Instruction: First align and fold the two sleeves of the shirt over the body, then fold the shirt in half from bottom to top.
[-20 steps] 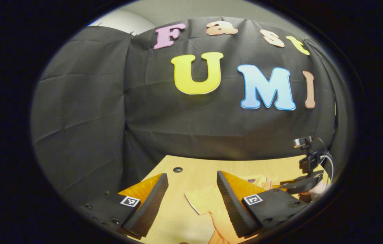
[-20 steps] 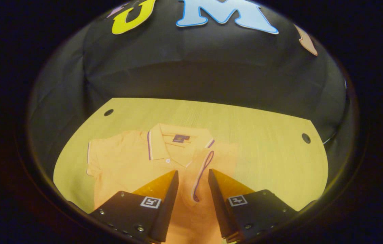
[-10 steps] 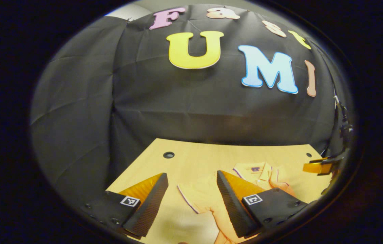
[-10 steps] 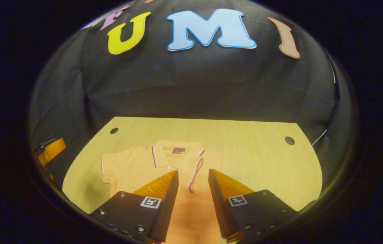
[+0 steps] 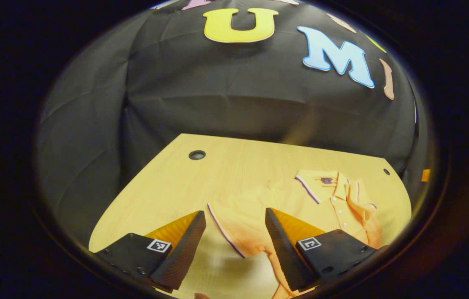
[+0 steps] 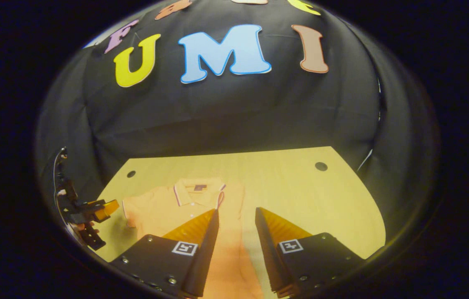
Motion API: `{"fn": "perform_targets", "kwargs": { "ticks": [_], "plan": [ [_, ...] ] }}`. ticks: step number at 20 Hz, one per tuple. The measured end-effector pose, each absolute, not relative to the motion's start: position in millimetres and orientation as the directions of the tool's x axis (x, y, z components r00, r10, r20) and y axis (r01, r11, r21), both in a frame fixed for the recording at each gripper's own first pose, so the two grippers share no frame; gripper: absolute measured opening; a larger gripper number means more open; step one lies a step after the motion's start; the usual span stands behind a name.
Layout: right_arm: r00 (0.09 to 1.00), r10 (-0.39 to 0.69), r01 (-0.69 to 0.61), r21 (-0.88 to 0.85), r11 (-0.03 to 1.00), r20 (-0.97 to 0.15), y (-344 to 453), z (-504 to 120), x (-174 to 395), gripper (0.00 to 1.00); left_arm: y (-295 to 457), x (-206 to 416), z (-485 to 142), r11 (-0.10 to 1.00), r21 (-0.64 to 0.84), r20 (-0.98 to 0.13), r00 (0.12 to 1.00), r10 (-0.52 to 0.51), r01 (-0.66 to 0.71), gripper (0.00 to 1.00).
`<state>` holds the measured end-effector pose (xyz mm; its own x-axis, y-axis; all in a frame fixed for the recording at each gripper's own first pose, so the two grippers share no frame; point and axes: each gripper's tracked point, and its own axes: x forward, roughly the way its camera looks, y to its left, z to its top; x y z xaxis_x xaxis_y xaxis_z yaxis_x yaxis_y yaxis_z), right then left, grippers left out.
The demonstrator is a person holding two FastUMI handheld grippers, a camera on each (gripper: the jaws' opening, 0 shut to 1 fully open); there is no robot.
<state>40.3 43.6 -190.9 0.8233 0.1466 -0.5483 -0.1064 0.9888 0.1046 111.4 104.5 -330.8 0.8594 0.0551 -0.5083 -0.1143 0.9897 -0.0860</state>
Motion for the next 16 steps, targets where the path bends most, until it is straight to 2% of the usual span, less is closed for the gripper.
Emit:
{"fn": "perform_targets", "kwargs": {
  "ticks": [4,7,12,13,16],
  "plan": [
    [0.829,0.095,-0.043,0.107,0.993,-0.552,23.0,-190.9,23.0,0.57,103.6,119.8,-366.3,0.988,-0.072,-0.558,0.826,0.074,-0.138,0.95],
    [0.830,0.075,-0.018,0.109,0.994,-0.552,13.5,-189.2,17.1,0.57,111.3,120.3,-388.4,0.986,0.005,-0.599,0.789,0.135,-0.165,0.96],
    [0.831,0.062,-0.002,0.109,0.994,-0.553,2.8,-191.1,15.4,0.57,105.9,101.9,-423.9,0.972,-0.019,-0.682,0.714,0.157,-0.232,0.97],
    [0.830,0.059,0.001,0.108,0.994,-0.554,1.5,-191.3,15.6,0.57,105.6,109.6,-420.4,0.971,-0.026,-0.653,0.740,0.162,-0.236,0.96],
    [0.828,0.056,0.004,0.105,0.994,-0.557,-3.5,-194.0,15.3,0.57,103.5,102.1,-422.8,0.968,-0.038,-0.656,0.737,0.163,-0.248,0.97]
  ]
}}
